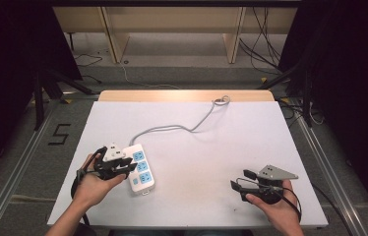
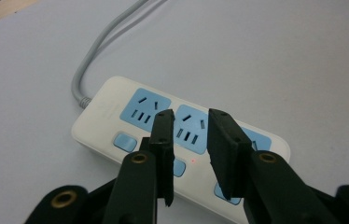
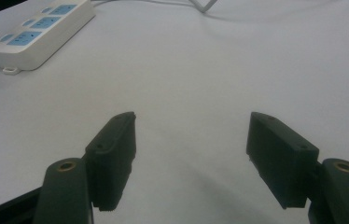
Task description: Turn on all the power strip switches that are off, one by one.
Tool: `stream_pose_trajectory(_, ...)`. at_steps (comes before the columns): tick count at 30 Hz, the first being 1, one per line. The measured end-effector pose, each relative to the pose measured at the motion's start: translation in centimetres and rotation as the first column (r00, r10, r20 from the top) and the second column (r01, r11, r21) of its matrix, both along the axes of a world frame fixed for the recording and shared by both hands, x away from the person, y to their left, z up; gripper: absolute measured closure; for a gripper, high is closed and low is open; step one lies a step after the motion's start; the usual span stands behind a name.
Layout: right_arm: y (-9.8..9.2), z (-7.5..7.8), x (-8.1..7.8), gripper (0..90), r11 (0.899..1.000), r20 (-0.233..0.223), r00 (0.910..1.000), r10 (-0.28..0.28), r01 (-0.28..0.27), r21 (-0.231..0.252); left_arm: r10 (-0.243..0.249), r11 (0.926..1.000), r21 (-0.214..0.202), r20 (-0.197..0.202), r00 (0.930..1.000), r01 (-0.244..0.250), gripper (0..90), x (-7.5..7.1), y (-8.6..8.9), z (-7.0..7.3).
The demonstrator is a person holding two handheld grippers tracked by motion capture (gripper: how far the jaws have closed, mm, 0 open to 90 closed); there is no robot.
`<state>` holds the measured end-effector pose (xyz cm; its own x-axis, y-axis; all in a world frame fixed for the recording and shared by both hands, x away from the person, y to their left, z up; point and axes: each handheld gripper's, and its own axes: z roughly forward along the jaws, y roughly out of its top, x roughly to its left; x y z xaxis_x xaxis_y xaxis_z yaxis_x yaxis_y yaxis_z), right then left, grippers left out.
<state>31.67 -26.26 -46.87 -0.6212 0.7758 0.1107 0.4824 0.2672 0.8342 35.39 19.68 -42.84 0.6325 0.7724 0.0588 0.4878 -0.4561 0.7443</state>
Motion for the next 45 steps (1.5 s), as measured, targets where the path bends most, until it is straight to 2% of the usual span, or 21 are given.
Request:
stream_pose_trajectory(4,0.0,0.0,0.0,33.8,1.0,0.001,1.0,0.0,0.0,-0.001,0.016,0.9993,-0.034,0.025,0.9996,-0.016,65.1,0.0,0.6,0.0)
stream_pose_trajectory(7,0.0,0.0,0.0,33.8,1.0,0.002,1.0,0.001,-0.001,-0.001,0.013,0.9982,-0.059,0.059,0.9982,-0.01,60.0,-0.1,0.9,0.0)
stream_pose_trajectory(16,0.1,0.0,0.0,33.1,1.0,0.001,1.0,0.007,-0.007,-0.003,0.003,0.9934,-0.114,0.054,0.9986,0.003,44.7,-0.1,1.4,-0.7)
stream_pose_trajectory(22,0.2,0.0,0.0,32.4,1.0,0.002,1.0,0.009,-0.009,-0.003,-0.003,0.9939,-0.11,0.065,0.9979,0.01,34.4,-0.2,1.7,-1.1)
stream_pose_trajectory(28,0.2,0.0,0.0,32.4,1.0,0.008,0.9999,0.012,-0.012,-0.005,-0.003,0.9947,-0.102,0.072,0.9974,0.011,28.1,-0.4,2.1,-1.6)
stream_pose_trajectory(33,0.2,-0.1,0.0,32.1,1.0,0.005,0.9999,0.011,-0.011,-0.006,0.008,0.9943,-0.106,0.067,0.9977,-0.001,25.3,-0.4,2.7,-1.8)
stream_pose_trajectory(40,0.1,-0.1,0.0,31.7,1.0,0.009,0.9999,0.013,-0.013,-0.016,0.003,0.997,-0.077,0.06,0.9982,0.002,22.3,-0.6,3.3,-2.4)
stream_pose_trajectory(45,0.1,-0.2,0.0,31.8,1.0,0.012,0.9998,0.013,-0.013,-0.019,0.007,0.9969,-0.079,0.063,0.998,-0.002,21.8,-0.7,3.6,-2.5)
